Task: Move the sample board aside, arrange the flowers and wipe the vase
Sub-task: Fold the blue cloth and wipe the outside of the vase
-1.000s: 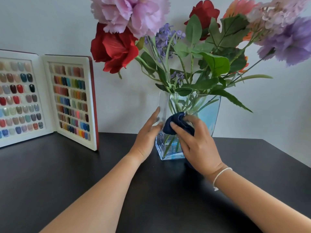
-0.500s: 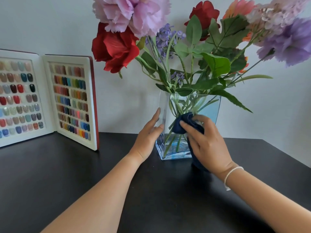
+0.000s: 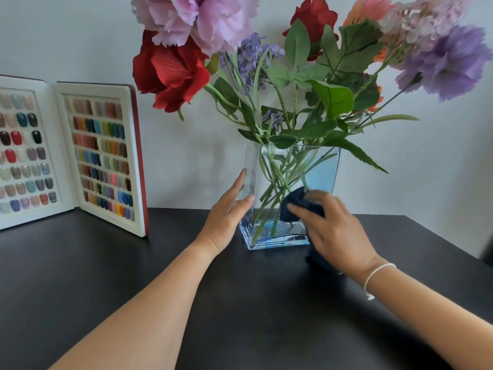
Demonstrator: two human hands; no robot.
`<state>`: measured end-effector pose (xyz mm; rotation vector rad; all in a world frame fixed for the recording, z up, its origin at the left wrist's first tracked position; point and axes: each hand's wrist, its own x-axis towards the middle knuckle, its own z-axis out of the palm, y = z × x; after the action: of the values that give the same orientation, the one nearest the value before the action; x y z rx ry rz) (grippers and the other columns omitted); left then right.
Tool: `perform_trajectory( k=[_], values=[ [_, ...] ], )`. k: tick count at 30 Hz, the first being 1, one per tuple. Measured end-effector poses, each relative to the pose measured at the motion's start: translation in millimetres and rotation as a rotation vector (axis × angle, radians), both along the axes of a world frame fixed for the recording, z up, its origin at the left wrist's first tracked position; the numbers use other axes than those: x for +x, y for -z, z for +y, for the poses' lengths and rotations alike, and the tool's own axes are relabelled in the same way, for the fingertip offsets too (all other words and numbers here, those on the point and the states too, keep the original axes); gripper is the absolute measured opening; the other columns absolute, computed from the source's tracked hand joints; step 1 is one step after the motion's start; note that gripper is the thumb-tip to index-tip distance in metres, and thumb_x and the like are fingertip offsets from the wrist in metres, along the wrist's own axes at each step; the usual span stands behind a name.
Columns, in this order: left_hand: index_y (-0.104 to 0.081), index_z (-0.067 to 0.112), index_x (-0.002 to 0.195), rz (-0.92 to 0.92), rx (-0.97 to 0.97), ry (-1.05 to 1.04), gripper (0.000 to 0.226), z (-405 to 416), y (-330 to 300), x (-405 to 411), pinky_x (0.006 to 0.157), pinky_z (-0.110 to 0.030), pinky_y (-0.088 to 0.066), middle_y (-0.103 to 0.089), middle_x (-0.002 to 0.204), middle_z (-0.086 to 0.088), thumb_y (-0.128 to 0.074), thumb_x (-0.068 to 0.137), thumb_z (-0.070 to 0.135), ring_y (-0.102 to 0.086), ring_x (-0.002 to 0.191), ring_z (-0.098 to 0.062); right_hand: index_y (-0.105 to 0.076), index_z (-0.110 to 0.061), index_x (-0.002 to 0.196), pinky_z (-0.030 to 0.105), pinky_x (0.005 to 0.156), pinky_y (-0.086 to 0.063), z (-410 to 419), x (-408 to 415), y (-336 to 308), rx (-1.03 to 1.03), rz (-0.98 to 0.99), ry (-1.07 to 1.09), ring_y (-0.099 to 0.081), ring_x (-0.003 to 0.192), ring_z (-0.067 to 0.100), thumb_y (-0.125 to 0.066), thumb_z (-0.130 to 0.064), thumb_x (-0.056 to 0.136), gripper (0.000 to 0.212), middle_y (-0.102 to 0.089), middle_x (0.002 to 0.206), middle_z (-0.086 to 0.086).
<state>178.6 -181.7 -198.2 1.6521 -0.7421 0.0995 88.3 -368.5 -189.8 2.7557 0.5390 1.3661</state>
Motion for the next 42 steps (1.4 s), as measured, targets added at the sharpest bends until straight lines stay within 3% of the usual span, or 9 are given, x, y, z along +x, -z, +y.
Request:
perform_trajectory(
  k=[5,11,17,19,25,30,33,38,42],
  values=[
    [-0.016,0.058,0.127,-0.079,0.031,-0.09,0.065,-2.2,2.8,0.4,0.1,-0.029,-0.033,-0.036,0.147,0.001,-0.05,0.072,0.059,-0.05,0.121,-0.023,-0.063,0.001,0.11,0.041,0.08,-0.047,-9.4,21.6,-33.8,0.319,-0.289,0.015,-0.054,0.095,0.046,-0.059,0.009,0.08,0.032,-0.052,0.107,0.034],
    [-0.021,0.06,0.126,-0.084,0.045,-0.081,0.072,1.3,4.2,6.8,0.086,-0.018,-0.041,-0.047,0.123,0.015,-0.068,0.075,0.042,-0.054,0.108,-0.01,-0.064,-0.003,0.111,0.045,0.065,-0.057,-1.7,7.0,10.4,0.015,-0.02,-0.071,-0.06,0.085,0.043,-0.067,0.006,0.074,0.039,-0.058,0.103,0.029],
    [-0.021,0.056,0.132,-0.072,0.053,-0.086,0.074,-0.5,2.9,7.8,0.07,0.004,-0.039,-0.045,0.112,0.03,-0.067,0.077,0.036,-0.056,0.095,0.006,-0.062,-0.004,0.115,0.027,0.078,-0.04,-26.2,24.4,-29.1,0.441,-0.273,0.021,-0.056,0.089,0.041,-0.055,0.003,0.084,0.032,-0.051,0.113,0.031],
    [-0.02,0.061,0.127,-0.065,0.053,-0.077,0.072,-0.7,1.5,6.9,0.07,0.0,-0.041,-0.045,0.111,0.031,-0.067,0.075,0.04,-0.056,0.096,0.006,-0.06,-0.004,0.117,0.02,0.077,-0.035,-14.2,31.0,-28.1,0.487,-0.301,0.008,-0.056,0.086,0.038,-0.054,0.0,0.085,0.032,-0.05,0.113,0.03],
    [-0.02,0.072,0.117,-0.055,0.064,-0.068,0.07,1.0,1.9,8.0,0.082,-0.014,-0.037,-0.045,0.115,0.027,-0.065,0.066,0.055,-0.053,0.108,-0.005,-0.065,-0.004,0.11,0.035,0.07,-0.051,-21.1,9.9,7.5,0.213,-0.088,-0.024,-0.061,0.083,0.039,-0.058,0.002,0.08,0.031,-0.055,0.108,0.027],
    [-0.019,0.073,0.116,-0.05,0.057,-0.064,0.07,0.8,3.8,9.5,0.087,-0.019,-0.037,-0.044,0.115,0.03,-0.063,0.063,0.056,-0.053,0.112,-0.013,-0.063,-0.003,0.112,0.016,0.085,-0.033,-42.8,25.1,-29.4,0.615,-0.281,0.058,-0.052,0.1,0.032,-0.054,0.002,0.086,0.028,-0.049,0.12,0.026],
    [-0.02,0.075,0.115,-0.044,0.049,-0.063,0.07,0.8,4.6,10.6,0.087,-0.019,-0.036,-0.044,0.116,0.03,-0.063,0.063,0.059,-0.052,0.113,-0.015,-0.062,-0.003,0.113,0.014,0.082,-0.032,-32.5,29.3,-22.1,0.588,-0.253,0.025,-0.055,0.095,0.033,-0.054,0.001,0.086,0.028,-0.048,0.119,0.025],
    [-0.02,0.076,0.113,-0.044,0.052,-0.069,0.07,0.6,5.2,11.6,0.092,-0.025,-0.037,-0.046,0.118,0.025,-0.065,0.065,0.053,-0.054,0.113,-0.015,-0.067,-0.008,0.108,0.029,0.073,-0.041,-42.9,2.5,11.6,0.342,-0.034,0.08,-0.061,0.086,0.04,-0.061,0.004,0.081,0.03,-0.054,0.112,0.023],
    [-0.022,0.075,0.115,-0.04,0.059,-0.063,0.07,1.3,4.8,11.6,0.1,-0.033,-0.04,-0.044,0.116,0.03,-0.065,0.066,0.052,-0.055,0.113,-0.017,-0.066,-0.008,0.109,0.026,0.078,-0.039,-41.3,13.6,-20.0,0.487,-0.183,0.078,-0.057,0.093,0.036,-0.057,0.0,0.085,0.027,-0.052,0.115,0.023]
  ],
)
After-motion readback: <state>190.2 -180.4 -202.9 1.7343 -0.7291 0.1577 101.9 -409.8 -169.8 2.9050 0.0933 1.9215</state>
